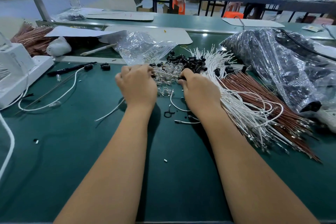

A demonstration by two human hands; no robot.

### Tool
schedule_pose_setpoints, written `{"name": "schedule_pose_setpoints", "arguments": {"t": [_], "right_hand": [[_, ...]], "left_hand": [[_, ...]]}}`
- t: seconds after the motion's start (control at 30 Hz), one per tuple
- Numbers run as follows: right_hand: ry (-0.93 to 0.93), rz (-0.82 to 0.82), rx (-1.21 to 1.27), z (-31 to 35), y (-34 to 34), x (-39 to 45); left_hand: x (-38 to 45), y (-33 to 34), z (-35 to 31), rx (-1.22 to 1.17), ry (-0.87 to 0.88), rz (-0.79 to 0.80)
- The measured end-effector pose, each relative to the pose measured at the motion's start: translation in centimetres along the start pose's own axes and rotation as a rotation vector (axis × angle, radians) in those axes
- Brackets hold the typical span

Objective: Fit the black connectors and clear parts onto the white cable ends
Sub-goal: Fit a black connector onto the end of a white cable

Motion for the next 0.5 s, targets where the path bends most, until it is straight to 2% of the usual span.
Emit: {"name": "schedule_pose_setpoints", "arguments": {"t": [0.07, 0.2, 0.3, 0.4, 0.5], "right_hand": [[-0.006, 0.027, -0.027, 0.5, 0.4, -0.2], [0.022, -0.022, 0.04, 2.2, 0.4, 0.7], [0.059, -0.016, 0.074, 2.7, 0.6, 1.0], [0.039, 0.004, 0.102, 2.7, 1.0, 0.4], [-0.02, -0.071, 0.11, 2.4, 0.6, 0.2]], "left_hand": [[-0.3, 0.0, -0.1, 0.016, 0.011, -0.002], [-1.2, 0.2, -2.8, -0.16, 0.316, 0.049], [-1.0, 0.6, -3.1, -0.337, 0.293, 0.13], [-0.9, 0.5, -2.8, -0.34, 0.228, 0.127], [-0.9, 0.3, -2.8, -0.41, 0.176, 0.143]]}}
Point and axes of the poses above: each hand's wrist, its own x-axis towards the middle knuckle, its own y-axis out of the palm, z = x × y, the point moved 1 cm from there along x, towards the middle knuckle, and after that the axes turned 4 degrees about y, right-handed, at the moved point
